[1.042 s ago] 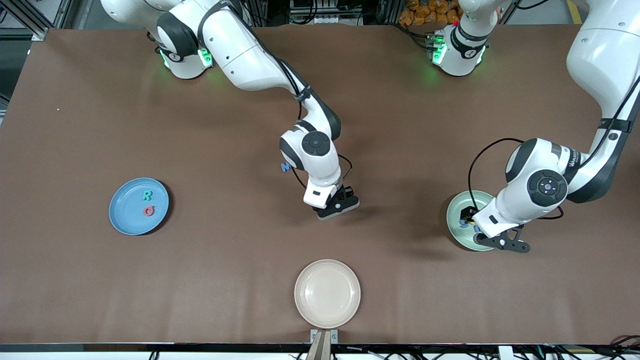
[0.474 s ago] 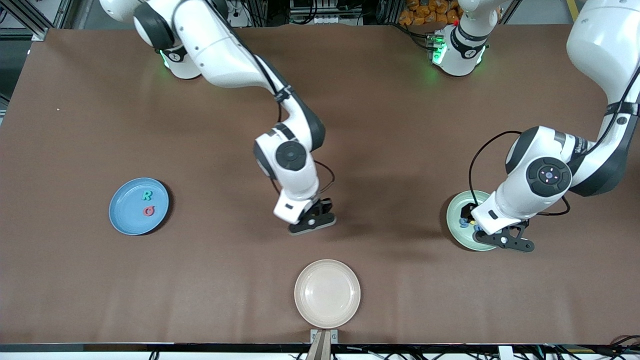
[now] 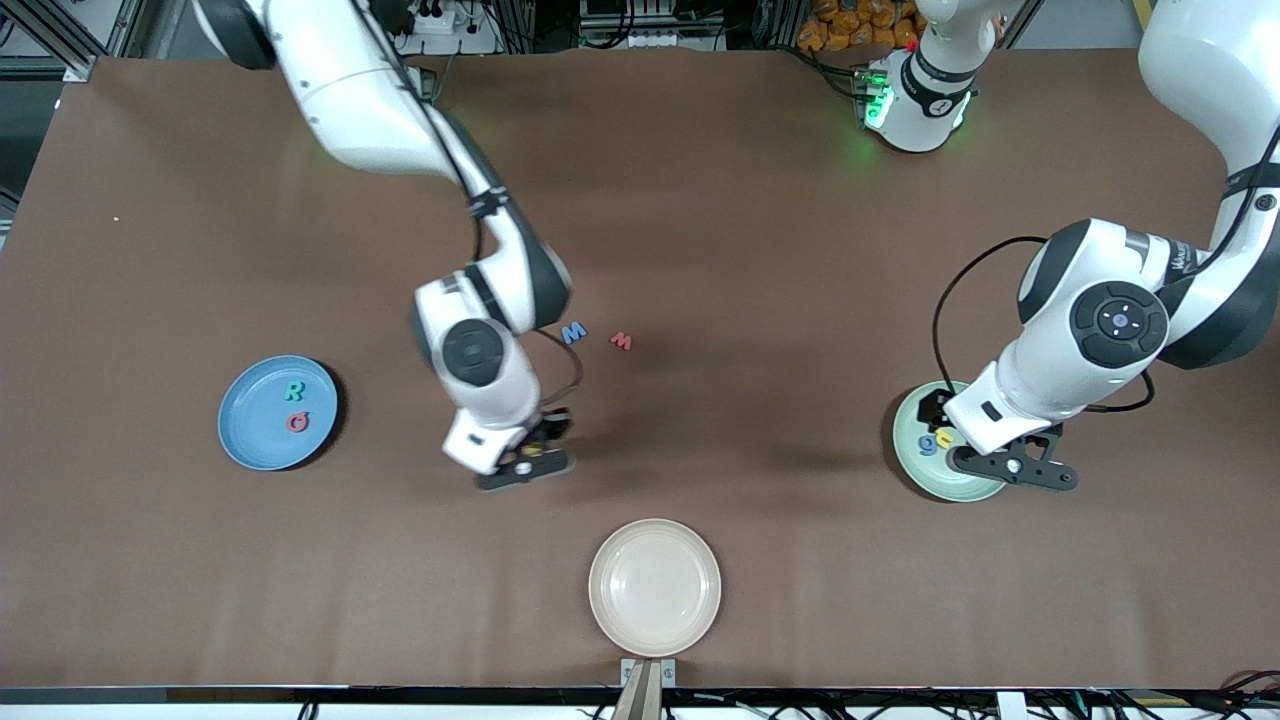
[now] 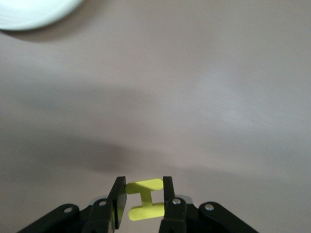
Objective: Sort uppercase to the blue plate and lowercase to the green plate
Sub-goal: 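Grasp the yellow H with the right gripper and carry it to the blue plate, then release the yellow H on the blue plate while the left gripper reaches pink w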
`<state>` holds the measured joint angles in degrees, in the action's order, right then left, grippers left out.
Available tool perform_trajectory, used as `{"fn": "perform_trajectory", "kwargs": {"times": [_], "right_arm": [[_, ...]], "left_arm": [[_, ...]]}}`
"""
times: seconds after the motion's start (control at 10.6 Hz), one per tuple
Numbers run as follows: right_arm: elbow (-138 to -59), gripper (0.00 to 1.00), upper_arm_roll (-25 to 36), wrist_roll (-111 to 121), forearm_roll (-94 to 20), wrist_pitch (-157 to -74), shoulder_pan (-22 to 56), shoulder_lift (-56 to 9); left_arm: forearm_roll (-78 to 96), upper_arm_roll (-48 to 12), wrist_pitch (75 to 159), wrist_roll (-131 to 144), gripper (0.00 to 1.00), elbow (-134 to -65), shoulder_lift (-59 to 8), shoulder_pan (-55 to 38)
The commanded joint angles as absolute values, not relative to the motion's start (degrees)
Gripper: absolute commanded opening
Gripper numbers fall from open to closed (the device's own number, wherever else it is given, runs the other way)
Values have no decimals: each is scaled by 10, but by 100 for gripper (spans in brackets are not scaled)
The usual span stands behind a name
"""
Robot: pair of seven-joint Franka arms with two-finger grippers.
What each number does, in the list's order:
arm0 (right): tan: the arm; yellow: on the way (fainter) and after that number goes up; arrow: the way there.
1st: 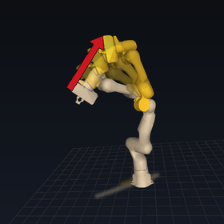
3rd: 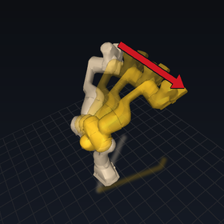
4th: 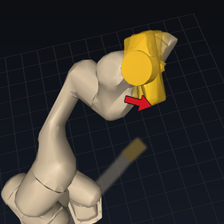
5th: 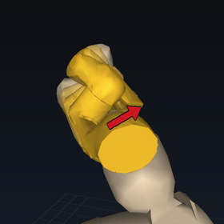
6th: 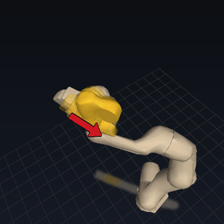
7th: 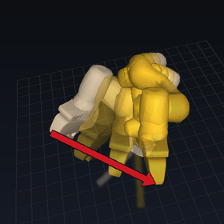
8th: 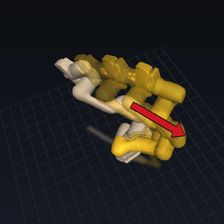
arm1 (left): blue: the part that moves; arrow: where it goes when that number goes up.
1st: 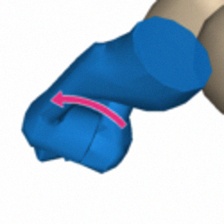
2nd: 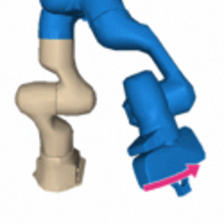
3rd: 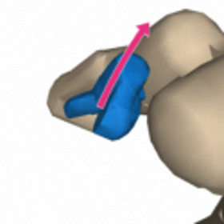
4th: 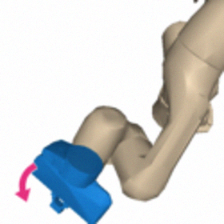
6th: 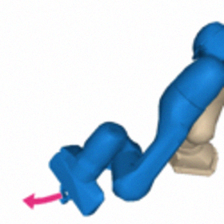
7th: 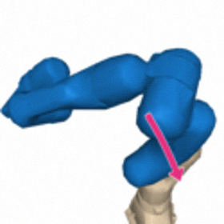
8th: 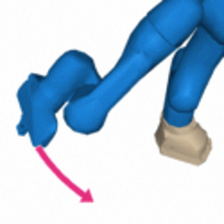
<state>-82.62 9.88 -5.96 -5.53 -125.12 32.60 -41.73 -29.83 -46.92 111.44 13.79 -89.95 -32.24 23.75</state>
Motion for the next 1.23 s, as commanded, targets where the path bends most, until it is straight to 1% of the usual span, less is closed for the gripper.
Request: {"fn": "perform_trajectory", "kwargs": {"times": [0.0, 0.28, 0.47, 0.66, 0.95, 1.04, 1.14], "right_arm": [[-942, 0, 86, 49, -52, -1248, 246, -329], [-961, 0, 88, 161, -52, -1184, 152, -312], [-971, 0, 94, 229, -51, -1162, 100, -309], [-980, 0, 113, 302, -51, -1151, 64, -310], [-985, 0, 115, 349, -51, -1150, 30, -314], [-985, 37, 116, 369, -51, -1152, 21, -316], [-985, 98, 116, 381, -52, -1157, 15, -319]], "left_arm": [[-280, -469, 1103, 151, 100, -896, -318, 180], [-278, -468, 1108, 241, 100, -896, -330, 93], [-263, -468, 1126, 300, 100, -899, -335, 43], [-257, -464, 1158, 370, 100, -901, -348, -7], [-261, -435, 1219, 425, 100, -901, -380, -90], [-264, -421, 1246, 426, 100, -901, -392, -111], [-266, -407, 1272, 427, 100, -903, -402, -132]]}}
